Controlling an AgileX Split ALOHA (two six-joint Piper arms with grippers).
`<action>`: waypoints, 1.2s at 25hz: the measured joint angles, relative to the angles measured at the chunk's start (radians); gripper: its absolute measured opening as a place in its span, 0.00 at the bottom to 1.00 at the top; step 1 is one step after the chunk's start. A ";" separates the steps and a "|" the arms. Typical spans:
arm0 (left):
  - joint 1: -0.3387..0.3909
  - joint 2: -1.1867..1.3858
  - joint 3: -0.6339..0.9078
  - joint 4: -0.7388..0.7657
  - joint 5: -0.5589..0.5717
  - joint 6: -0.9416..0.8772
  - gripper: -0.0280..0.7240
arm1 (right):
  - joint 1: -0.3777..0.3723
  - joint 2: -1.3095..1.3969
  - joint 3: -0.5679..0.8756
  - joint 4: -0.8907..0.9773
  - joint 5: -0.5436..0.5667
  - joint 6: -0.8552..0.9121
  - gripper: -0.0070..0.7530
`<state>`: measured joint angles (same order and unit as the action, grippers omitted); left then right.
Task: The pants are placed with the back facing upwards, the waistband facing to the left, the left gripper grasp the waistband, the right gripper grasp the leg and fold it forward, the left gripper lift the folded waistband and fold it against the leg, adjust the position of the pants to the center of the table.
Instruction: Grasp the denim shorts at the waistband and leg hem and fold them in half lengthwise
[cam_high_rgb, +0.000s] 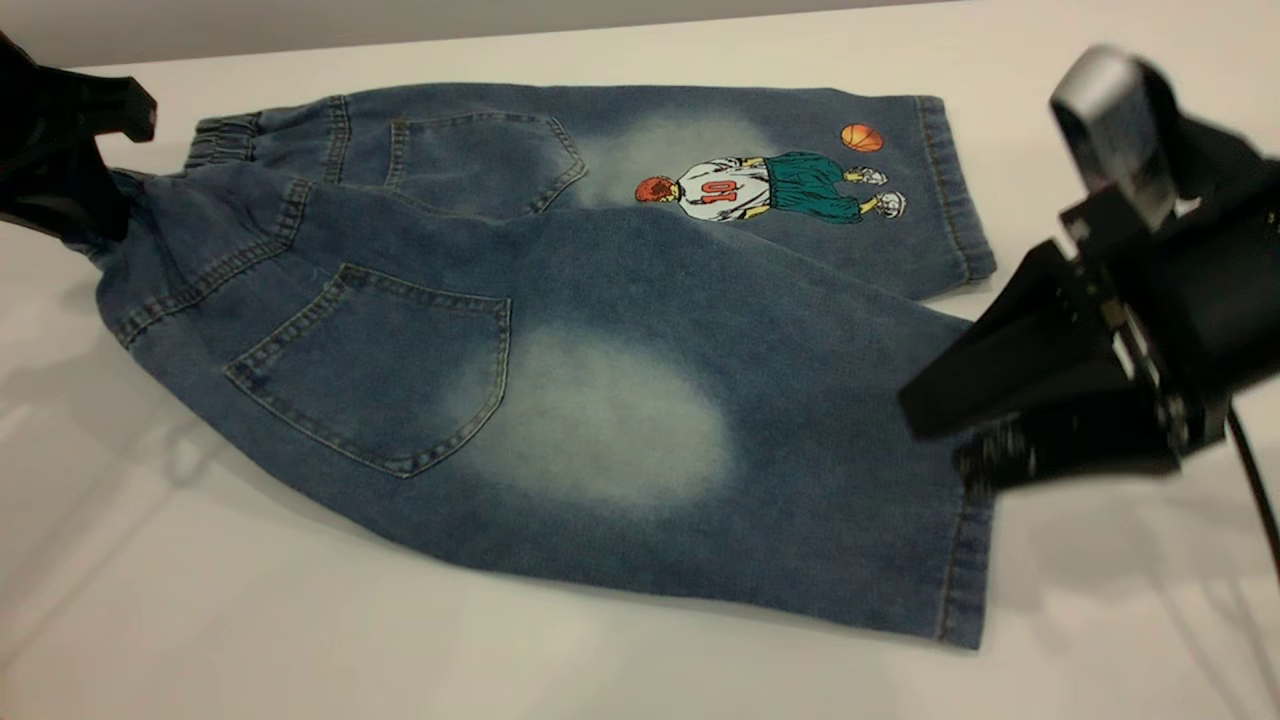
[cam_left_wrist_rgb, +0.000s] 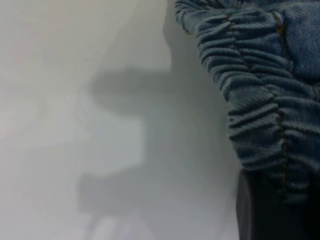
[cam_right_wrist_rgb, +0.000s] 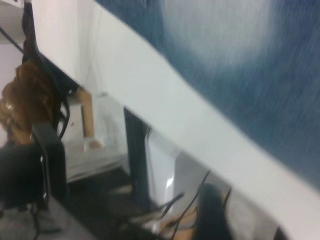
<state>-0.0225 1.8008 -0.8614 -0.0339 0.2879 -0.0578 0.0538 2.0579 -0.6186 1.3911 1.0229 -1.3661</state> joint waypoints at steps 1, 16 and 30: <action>0.000 0.000 0.000 0.000 0.002 0.000 0.25 | 0.013 0.000 0.015 0.000 0.000 0.003 0.64; 0.000 0.000 0.000 0.000 0.002 0.000 0.25 | 0.128 0.130 0.065 0.040 -0.009 -0.042 0.78; 0.000 0.000 0.000 0.000 0.007 0.000 0.25 | 0.127 0.247 0.063 0.208 -0.039 -0.205 0.77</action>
<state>-0.0225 1.8008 -0.8614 -0.0339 0.2951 -0.0578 0.1804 2.3049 -0.5560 1.5989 0.9838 -1.5712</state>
